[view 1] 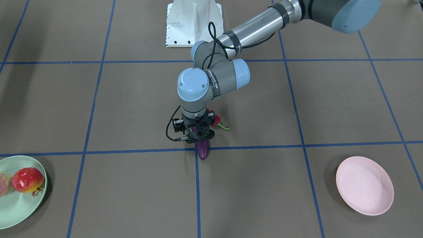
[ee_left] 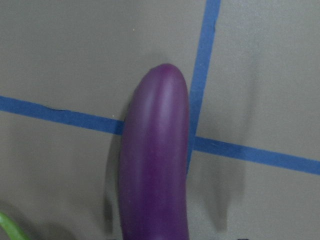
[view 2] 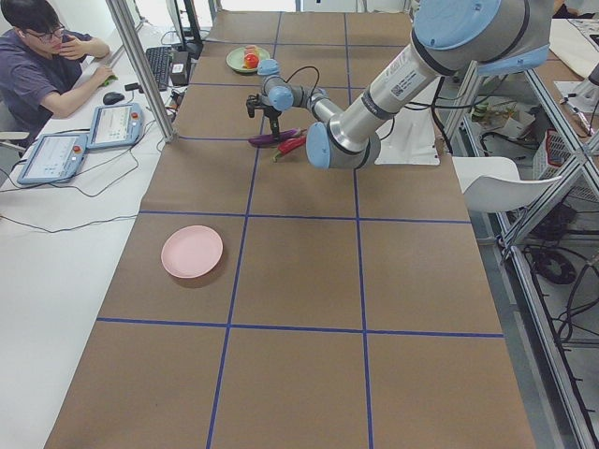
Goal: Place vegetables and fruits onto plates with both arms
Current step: 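Close the left gripper on the purple eggplant and lift, then carry the eggplant to the pink plate and release it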
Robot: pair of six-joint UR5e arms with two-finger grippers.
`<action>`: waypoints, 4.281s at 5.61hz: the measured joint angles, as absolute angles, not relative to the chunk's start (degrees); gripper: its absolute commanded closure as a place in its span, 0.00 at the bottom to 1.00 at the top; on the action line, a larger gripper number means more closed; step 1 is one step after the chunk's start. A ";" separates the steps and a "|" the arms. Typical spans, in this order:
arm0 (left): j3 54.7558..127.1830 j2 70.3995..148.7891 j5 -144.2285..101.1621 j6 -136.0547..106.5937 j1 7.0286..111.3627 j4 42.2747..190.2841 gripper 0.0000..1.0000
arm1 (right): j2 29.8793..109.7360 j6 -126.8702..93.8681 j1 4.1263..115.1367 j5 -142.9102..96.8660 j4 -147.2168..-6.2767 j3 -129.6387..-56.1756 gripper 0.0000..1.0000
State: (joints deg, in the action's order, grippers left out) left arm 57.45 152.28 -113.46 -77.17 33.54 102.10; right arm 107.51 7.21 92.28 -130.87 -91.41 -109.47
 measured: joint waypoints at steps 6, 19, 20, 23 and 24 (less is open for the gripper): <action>57.05 152.28 -113.47 -77.02 33.59 101.55 1.00 | 107.20 7.20 92.28 -130.87 -91.41 -109.42 0.00; 54.12 132.46 -123.31 8.43 67.04 99.58 0.00 | 107.05 7.19 92.29 -130.96 -91.41 -109.27 0.00; 53.10 131.86 -120.76 9.04 67.52 100.28 0.00 | 107.05 7.20 92.29 -130.96 -91.41 -109.26 0.00; 54.68 130.24 -119.98 2.84 67.84 102.69 0.00 | 106.99 7.21 92.29 -130.96 -91.41 -109.26 0.00; 57.82 130.20 -122.26 -6.04 67.55 101.91 0.00 | 107.03 7.21 92.28 -130.96 -91.41 -109.32 0.00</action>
